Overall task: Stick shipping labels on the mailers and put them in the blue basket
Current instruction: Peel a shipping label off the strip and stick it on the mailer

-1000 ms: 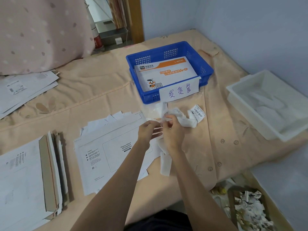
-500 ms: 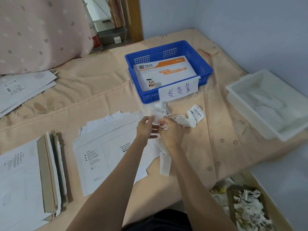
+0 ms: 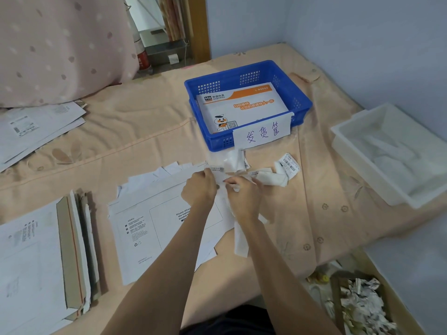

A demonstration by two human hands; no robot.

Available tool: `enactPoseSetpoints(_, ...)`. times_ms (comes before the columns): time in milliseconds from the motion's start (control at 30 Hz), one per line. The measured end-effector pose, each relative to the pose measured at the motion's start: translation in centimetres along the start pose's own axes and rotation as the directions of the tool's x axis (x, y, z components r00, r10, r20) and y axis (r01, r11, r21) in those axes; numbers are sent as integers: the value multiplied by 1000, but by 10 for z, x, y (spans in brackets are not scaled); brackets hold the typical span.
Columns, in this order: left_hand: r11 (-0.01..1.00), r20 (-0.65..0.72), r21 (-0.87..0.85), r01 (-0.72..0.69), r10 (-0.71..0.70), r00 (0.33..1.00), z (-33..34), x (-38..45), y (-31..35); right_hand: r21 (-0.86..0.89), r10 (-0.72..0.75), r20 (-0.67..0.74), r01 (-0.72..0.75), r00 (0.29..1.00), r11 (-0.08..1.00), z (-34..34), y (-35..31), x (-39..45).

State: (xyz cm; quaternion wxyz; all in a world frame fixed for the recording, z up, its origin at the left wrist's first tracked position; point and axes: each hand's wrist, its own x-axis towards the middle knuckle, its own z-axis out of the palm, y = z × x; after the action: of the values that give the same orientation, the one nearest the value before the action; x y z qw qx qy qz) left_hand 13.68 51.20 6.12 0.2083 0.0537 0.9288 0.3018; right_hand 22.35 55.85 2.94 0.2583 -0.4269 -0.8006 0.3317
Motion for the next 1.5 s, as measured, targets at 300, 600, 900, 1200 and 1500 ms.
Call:
enactPoseSetpoints(300,858,231,-514,10,127,965,4,1,-10,-169,302,360,-257,882,951,-7,-8,10)
enactPoseSetpoints(600,842,300,-537,55,129,945,2,-6,-12,-145,162,217,-132,963,980,-6,-14,20)
enactPoseSetpoints(900,771,316,-629,99,137,939,0,-3,-15,66,182,145,-193,973,979,1,-15,15)
enactPoseSetpoints(1200,776,301,-627,73,155,941,0,-6,-14,102,173,113,-185,978,977,-13,-22,13)
enactPoseSetpoints(1500,770,304,-636,41,201,931,-3,-10,-9,15,181,-1,-181,984,983,-20,-27,15)
